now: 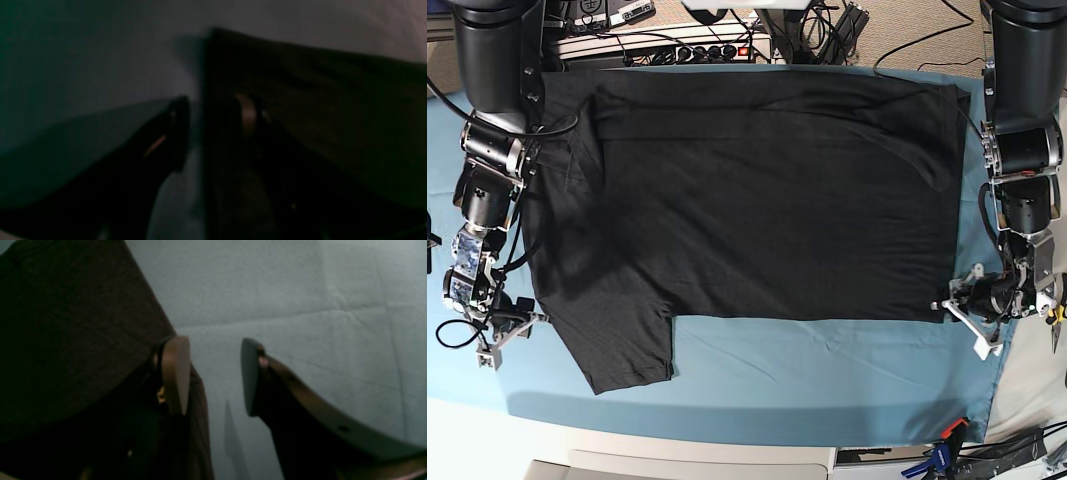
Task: Fold the T-shirt properly
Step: 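Grasp the hem corners with both grippers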
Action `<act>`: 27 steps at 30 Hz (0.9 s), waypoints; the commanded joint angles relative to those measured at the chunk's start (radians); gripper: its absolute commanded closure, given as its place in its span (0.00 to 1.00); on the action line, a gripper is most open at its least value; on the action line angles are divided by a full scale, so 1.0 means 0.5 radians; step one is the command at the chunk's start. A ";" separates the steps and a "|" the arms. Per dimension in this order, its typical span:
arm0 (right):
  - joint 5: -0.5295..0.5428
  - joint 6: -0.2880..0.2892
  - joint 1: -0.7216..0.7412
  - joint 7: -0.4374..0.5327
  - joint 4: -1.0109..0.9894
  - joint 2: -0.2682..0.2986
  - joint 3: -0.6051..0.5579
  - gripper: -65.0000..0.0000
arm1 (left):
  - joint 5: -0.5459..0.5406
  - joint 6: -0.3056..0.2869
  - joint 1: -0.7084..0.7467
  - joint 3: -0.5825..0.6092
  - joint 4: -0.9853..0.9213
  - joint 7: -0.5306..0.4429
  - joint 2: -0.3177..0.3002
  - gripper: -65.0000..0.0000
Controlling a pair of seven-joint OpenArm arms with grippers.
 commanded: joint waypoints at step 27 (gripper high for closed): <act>0.014 -0.006 0.066 0.099 0.028 -0.079 0.003 0.60 | -0.392 -0.122 0.051 -0.004 0.025 -0.003 0.018 1.00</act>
